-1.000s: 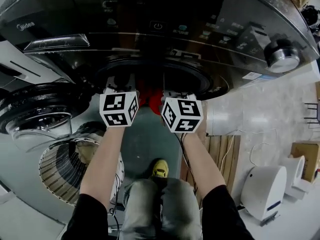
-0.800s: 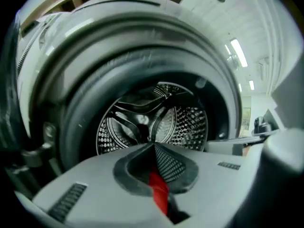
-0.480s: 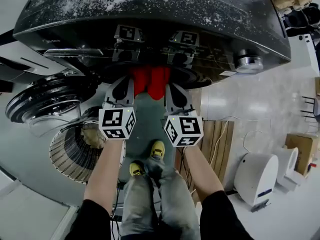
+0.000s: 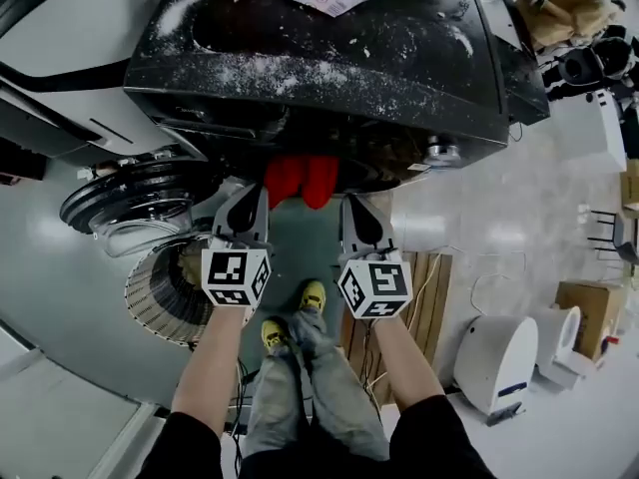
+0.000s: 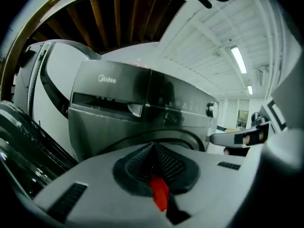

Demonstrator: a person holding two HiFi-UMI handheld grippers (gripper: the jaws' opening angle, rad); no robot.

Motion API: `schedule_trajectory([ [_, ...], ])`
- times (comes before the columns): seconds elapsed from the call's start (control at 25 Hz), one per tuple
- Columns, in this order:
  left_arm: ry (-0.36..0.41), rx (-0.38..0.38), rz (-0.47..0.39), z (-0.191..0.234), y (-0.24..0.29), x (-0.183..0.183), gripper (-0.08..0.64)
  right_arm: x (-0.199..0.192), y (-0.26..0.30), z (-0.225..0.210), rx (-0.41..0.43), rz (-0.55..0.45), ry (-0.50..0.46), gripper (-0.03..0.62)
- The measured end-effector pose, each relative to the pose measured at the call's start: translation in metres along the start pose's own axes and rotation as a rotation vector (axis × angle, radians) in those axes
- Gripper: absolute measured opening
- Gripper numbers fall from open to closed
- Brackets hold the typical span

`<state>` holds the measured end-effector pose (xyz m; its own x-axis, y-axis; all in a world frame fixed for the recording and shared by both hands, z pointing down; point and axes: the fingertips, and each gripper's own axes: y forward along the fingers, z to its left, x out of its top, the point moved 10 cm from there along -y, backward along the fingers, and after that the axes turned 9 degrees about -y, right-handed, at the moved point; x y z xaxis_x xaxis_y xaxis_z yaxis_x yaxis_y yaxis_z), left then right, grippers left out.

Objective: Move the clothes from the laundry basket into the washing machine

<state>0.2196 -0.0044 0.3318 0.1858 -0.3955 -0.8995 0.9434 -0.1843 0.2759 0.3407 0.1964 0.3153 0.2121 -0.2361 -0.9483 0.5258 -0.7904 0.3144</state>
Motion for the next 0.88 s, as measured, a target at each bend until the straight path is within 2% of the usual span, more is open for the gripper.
schedule_trajectory([
  [0.28,0.01,-0.016,-0.034,-0.025,-0.059,0.071,0.009,0.071,-0.047,0.023,-0.018,-0.023,0.021,0.005],
  [0.44,0.033,-0.022,-0.032,-0.037,-0.086,0.1,0.01,0.101,-0.07,0.037,-0.001,-0.035,0.007,0.005],
  [0.64,0.019,-0.014,-0.055,-0.042,-0.122,0.132,0.009,0.131,-0.095,0.051,0.005,-0.036,0.018,0.005],
  [0.88,0.098,-0.028,-0.07,-0.054,-0.157,0.17,0.009,0.164,-0.117,0.062,0.022,-0.045,0.033,0.005],
])
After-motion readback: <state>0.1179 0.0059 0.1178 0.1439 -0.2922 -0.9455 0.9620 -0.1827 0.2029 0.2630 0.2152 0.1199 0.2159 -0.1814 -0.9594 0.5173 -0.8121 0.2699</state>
